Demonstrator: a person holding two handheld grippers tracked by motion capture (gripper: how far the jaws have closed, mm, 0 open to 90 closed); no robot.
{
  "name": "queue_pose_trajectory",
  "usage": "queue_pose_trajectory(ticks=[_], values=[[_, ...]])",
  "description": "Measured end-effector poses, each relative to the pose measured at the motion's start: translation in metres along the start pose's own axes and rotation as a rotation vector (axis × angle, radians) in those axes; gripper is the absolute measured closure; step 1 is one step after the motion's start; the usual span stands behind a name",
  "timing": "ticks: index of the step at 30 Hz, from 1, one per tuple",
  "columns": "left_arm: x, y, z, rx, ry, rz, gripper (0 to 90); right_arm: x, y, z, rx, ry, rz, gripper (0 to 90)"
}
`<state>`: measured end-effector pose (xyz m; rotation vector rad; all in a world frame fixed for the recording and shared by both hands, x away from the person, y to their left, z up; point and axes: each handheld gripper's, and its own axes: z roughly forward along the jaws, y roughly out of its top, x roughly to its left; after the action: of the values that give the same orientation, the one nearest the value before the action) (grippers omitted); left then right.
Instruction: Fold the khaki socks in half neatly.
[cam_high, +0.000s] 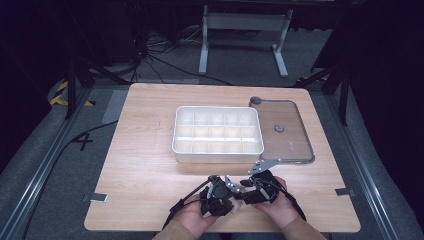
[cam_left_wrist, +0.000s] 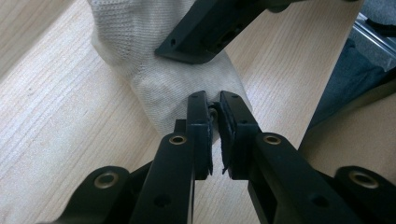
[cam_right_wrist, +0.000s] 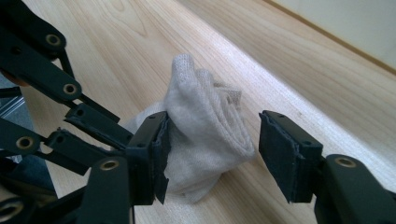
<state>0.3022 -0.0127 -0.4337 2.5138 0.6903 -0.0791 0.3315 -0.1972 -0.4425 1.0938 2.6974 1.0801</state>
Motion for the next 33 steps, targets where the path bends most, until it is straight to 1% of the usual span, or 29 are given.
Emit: queue_pose_trajectory(ticks=[2, 4, 5, 6, 7, 8, 9, 10, 12, 16, 17, 20, 23, 25, 27, 29, 32, 33], values=[[0.0, 0.0, 0.0, 0.002, 0.0, -0.003, 82.7, -0.001, 0.0, 0.002, 0.008, 0.005, 0.012, 42.2], [0.0, 0.0, 0.0, 0.0, -0.001, 0.002, 82.7, -0.005, -0.002, 0.005, 0.006, 0.024, 0.029, 41.7], [0.0, 0.0, 0.0, 0.0, -0.001, 0.002, 82.7, -0.006, -0.002, 0.006, 0.001, 0.031, 0.029, 41.7], [0.001, 0.0, 0.0, 0.007, -0.002, 0.005, 82.7, -0.008, -0.003, 0.006, 0.003, 0.045, 0.044, 42.4], [0.0, 0.0, 0.0, 0.003, 0.001, 0.006, 82.6, -0.009, -0.003, 0.007, 0.003, 0.056, 0.056, 43.3], [0.001, 0.0, 0.0, 0.005, 0.0, 0.008, 82.7, -0.01, -0.004, 0.008, 0.004, 0.072, 0.069, 44.3], [0.001, -0.001, 0.0, 0.004, -0.001, 0.0, 82.7, -0.011, -0.004, 0.009, 0.008, 0.088, 0.082, 46.2], [0.001, -0.001, 0.0, 0.001, -0.001, 0.0, 82.7, -0.012, -0.004, 0.01, 0.009, 0.109, 0.086, 48.5], [0.001, -0.001, 0.0, 0.003, -0.001, -0.008, 82.7, -0.014, -0.004, 0.011, 0.008, 0.136, 0.09, 51.2], [0.0, -0.002, 0.0, -0.002, 0.003, -0.006, 82.7, -0.016, -0.004, 0.013, 0.009, 0.175, 0.104, 55.6], [0.0, -0.002, 0.0, -0.002, 0.003, -0.006, 82.7, -0.016, -0.004, 0.013, 0.009, 0.175, 0.104, 55.6], [0.001, -0.002, 0.0, -0.002, 0.001, -0.004, 82.7, -0.017, -0.004, 0.014, 0.018, 0.198, 0.126, 60.3], [0.001, -0.003, 0.0, -0.003, 0.0, -0.005, 82.7, -0.018, -0.003, 0.015, 0.019, 0.221, 0.13, 65.3], [0.001, -0.002, -0.001, 0.001, 0.0, -0.003, 82.6, -0.018, -0.003, 0.014, 0.018, 0.225, 0.116, 69.5], [0.001, -0.002, -0.001, 0.002, 0.001, -0.002, 82.5, -0.016, -0.001, 0.013, 0.019, 0.213, 0.097, 72.1], [0.0, -0.002, -0.001, 0.003, 0.005, 0.0, 82.3, -0.013, 0.0, 0.011, 0.026, 0.192, 0.074, 73.4], [0.0, -0.003, -0.001, 0.0, 0.004, -0.003, 82.1, -0.01, 0.002, 0.01, 0.026, 0.169, 0.065, 74.3], [0.0, -0.003, -0.001, 0.0, 0.005, -0.005, 82.1, -0.01, 0.002, 0.01, 0.026, 0.169, 0.065, 74.3]])
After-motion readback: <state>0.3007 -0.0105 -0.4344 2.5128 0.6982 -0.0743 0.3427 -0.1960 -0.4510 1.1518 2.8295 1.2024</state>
